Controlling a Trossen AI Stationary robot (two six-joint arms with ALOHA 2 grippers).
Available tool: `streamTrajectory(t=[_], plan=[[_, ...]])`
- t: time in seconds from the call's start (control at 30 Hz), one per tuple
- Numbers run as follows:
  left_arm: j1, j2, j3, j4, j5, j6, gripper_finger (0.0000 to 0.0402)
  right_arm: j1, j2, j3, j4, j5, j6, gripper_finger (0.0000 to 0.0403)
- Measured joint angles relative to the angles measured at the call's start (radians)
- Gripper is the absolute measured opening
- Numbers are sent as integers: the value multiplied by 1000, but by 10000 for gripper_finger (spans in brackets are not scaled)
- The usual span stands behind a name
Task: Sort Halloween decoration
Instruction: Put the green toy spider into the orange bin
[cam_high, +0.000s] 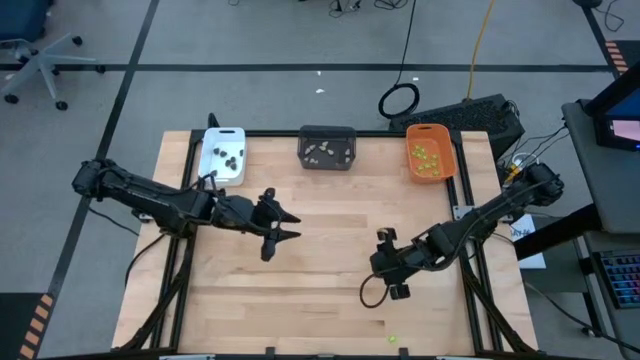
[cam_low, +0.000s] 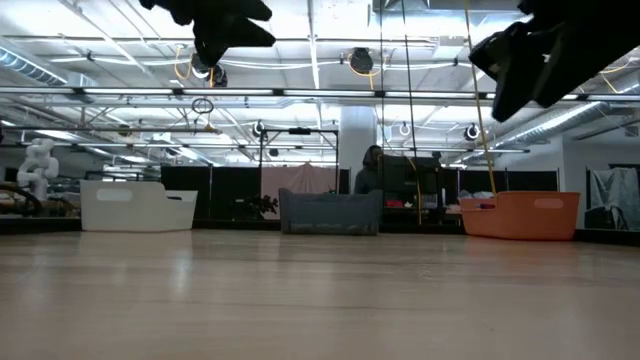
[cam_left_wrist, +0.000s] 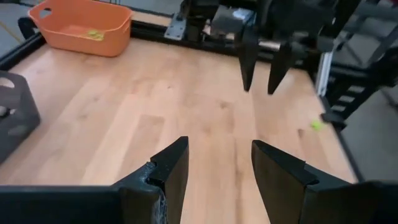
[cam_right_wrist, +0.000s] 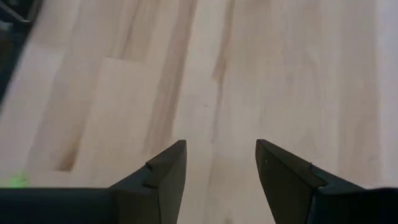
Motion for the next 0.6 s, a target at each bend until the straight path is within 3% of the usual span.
streamTrajectory(t=[0.13, 0.37, 0.6], plan=[[-11, 42, 0, 5, -15, 40, 173, 0, 0, 0, 3, 50, -23, 178], [-100, 129, 0, 119, -43, 48, 173, 36, 0, 0, 3, 25, -27, 178], [-167, 153, 0, 250, -71, 22, 173, 75, -17, 55, -76, -85, 217, 178]])
